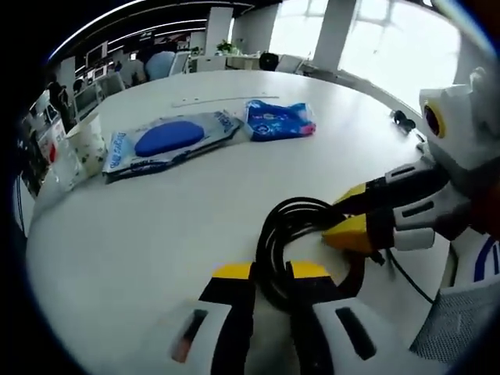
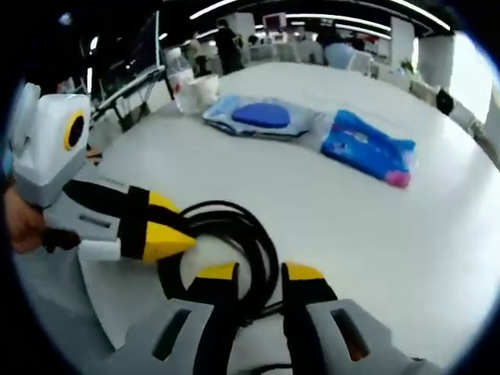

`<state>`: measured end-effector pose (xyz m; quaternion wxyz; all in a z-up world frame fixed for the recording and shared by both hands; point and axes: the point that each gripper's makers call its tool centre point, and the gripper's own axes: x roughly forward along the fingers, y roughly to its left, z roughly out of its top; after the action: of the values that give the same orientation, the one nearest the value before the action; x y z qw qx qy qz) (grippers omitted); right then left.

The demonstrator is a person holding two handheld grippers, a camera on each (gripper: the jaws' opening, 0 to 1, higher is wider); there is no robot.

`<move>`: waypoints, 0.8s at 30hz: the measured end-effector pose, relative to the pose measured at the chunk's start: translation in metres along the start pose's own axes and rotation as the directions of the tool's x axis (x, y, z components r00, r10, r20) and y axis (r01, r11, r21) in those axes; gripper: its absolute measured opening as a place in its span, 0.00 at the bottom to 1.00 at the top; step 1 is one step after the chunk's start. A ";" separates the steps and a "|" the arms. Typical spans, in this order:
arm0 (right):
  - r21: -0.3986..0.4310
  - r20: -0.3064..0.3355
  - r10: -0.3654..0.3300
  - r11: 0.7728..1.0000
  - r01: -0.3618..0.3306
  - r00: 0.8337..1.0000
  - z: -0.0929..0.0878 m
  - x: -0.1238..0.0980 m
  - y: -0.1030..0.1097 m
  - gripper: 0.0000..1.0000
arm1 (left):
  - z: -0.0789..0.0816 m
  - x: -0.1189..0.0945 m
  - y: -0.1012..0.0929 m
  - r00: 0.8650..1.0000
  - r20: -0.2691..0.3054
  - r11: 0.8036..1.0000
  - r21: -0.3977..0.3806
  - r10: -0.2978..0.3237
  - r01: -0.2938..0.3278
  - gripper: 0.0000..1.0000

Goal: Arrange the tabletop items into an orderly group along one side of the table until the central work area is clear of visible clutter.

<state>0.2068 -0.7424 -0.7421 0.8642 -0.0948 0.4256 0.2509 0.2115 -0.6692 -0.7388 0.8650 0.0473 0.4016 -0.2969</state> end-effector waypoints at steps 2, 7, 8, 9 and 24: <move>0.007 0.001 0.002 1.000 -0.002 1.000 0.001 0.002 0.003 0.17 | 0.000 0.000 -0.001 1.000 -0.005 1.000 0.021 0.015 -0.015 0.13; -0.004 0.000 -0.007 1.000 0.007 1.000 0.002 0.003 0.000 0.16 | -0.001 0.001 -0.001 0.999 -0.002 0.998 0.056 0.033 -0.033 0.14; -0.003 -0.001 -0.008 1.000 0.008 1.000 0.002 0.003 0.000 0.15 | -0.001 0.001 -0.001 0.999 -0.004 0.998 0.057 0.035 -0.035 0.14; -0.006 -0.002 -0.009 1.000 0.008 1.000 0.002 0.004 -0.001 0.15 | -0.001 0.001 -0.001 0.999 -0.005 0.998 0.057 0.037 -0.036 0.14; -0.048 -0.006 -0.041 0.998 0.040 0.999 0.002 0.005 -0.003 0.12 | -0.001 0.002 -0.002 0.998 -0.020 0.993 0.105 0.053 -0.050 0.13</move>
<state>0.2123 -0.7425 -0.7450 0.8650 -0.1249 0.4207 0.2431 0.2105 -0.6714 -0.7407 0.8642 0.1062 0.3939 -0.2945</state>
